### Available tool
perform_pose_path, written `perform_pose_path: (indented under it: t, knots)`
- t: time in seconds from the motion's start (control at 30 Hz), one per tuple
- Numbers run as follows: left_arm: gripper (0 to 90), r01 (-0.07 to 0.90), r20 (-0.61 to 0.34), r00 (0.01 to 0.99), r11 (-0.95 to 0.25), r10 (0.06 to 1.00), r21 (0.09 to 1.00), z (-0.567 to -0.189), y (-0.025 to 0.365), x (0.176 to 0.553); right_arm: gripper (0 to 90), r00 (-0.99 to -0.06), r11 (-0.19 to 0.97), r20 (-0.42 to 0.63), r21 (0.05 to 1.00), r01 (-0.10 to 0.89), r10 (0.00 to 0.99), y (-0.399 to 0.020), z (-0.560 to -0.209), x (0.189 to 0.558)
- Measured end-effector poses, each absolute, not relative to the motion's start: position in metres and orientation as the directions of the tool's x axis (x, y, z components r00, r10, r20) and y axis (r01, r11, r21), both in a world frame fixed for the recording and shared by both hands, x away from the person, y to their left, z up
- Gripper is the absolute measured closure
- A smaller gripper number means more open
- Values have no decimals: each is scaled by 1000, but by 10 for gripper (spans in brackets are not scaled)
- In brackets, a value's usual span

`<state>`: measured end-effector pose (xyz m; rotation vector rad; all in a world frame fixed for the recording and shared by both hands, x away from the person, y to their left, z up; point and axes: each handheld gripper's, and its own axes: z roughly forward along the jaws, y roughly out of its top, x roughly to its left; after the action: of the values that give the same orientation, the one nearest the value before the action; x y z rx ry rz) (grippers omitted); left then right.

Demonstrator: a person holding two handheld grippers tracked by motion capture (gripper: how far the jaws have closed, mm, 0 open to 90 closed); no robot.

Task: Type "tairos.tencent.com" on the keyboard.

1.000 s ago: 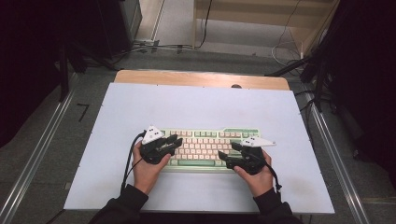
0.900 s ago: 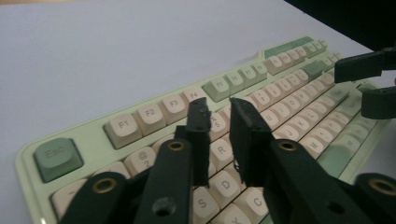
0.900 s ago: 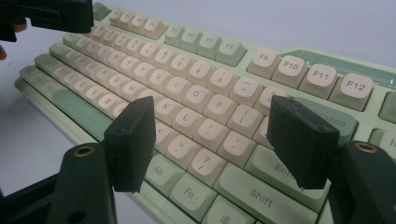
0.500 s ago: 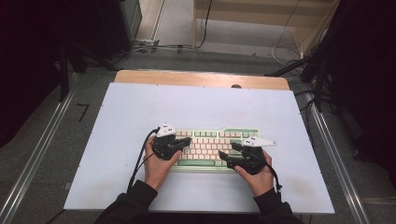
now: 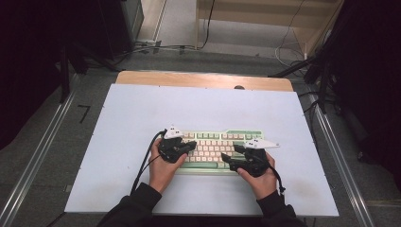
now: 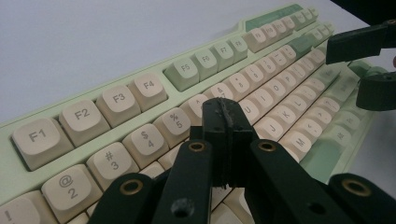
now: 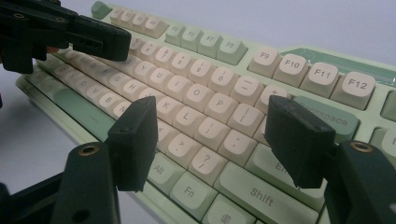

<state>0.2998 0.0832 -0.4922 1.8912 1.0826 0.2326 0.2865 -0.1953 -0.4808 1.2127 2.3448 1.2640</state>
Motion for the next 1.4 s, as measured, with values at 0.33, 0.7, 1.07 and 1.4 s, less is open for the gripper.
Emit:
perform_pose_path:
  t: [0.33,0.7,1.07,1.4]
  knots:
    - [900,606,-252,587,-211,769,767,-493,81,301,337,-639,293,183,772,564,747,-195,-481,286]
    - [752,584,-273,581,-159,767,796,-485,89,299,340,-641,293,183,774,562,746,-195,-481,286]
    - [435,551,-292,569,-93,769,830,-475,102,291,339,-639,291,182,774,562,748,-196,-481,287]
    - [384,539,-274,542,-78,795,839,-474,115,287,339,-639,290,182,776,560,747,-196,-480,286]
